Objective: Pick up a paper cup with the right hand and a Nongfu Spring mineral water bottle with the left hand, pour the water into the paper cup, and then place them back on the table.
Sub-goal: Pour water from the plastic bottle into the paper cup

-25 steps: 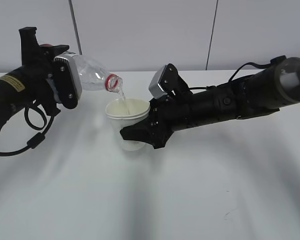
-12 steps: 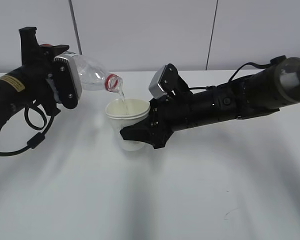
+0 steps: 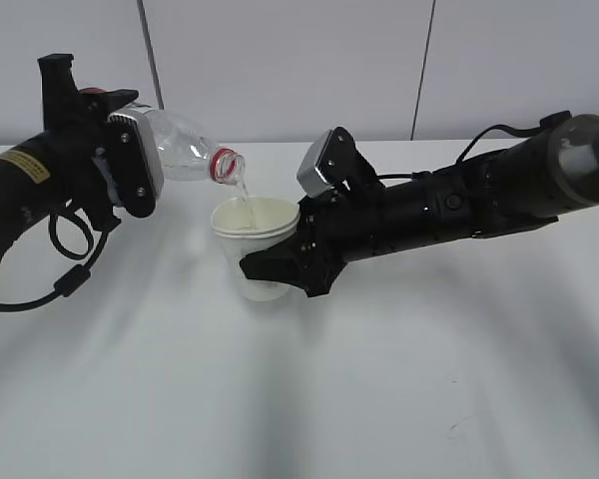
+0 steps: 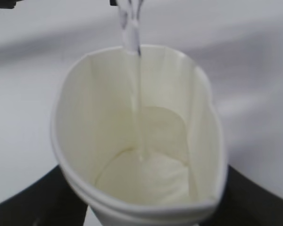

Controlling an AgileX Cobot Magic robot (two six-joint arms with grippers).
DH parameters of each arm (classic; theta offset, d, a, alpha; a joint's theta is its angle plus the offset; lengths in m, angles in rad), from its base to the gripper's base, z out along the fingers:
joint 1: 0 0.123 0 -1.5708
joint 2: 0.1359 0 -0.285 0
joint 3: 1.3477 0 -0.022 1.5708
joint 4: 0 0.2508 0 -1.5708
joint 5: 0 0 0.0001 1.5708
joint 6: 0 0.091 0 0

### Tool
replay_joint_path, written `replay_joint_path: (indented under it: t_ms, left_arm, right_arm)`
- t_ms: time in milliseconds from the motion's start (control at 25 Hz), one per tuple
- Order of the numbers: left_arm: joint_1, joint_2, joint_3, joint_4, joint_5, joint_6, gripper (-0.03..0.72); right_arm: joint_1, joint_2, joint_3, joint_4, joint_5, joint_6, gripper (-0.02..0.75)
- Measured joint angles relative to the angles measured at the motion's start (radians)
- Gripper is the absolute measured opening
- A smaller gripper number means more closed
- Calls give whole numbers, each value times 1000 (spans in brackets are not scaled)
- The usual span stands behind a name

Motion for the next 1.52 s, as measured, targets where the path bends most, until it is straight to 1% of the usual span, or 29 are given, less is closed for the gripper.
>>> replay_joint_path:
  t_ms: [280,680,960,1040,1240,1520]
  left_arm:
    - [0,1,0,-1,-1,0,364]
    - [0,1,0,-41,-1,-1,364]
    - [-4,1,0,-46,-1,-61,364]
    - [-17,1,0,-65,-1,-73,364]
    - [-68,1,0,-149,-1,-98,364]
    - [-125,1,0,-306,-1,-214,364]
  right_arm:
    - [0,0,0,0,0,0,453]
    - [0,0,0,0,0,0,453]
    - [0,0,0,0,0,0,453]
    - [0,0,0,0,0,0,453]
    - [0,0,0,0,0,0,453]
    - [0,0,0,0,0,0,453]
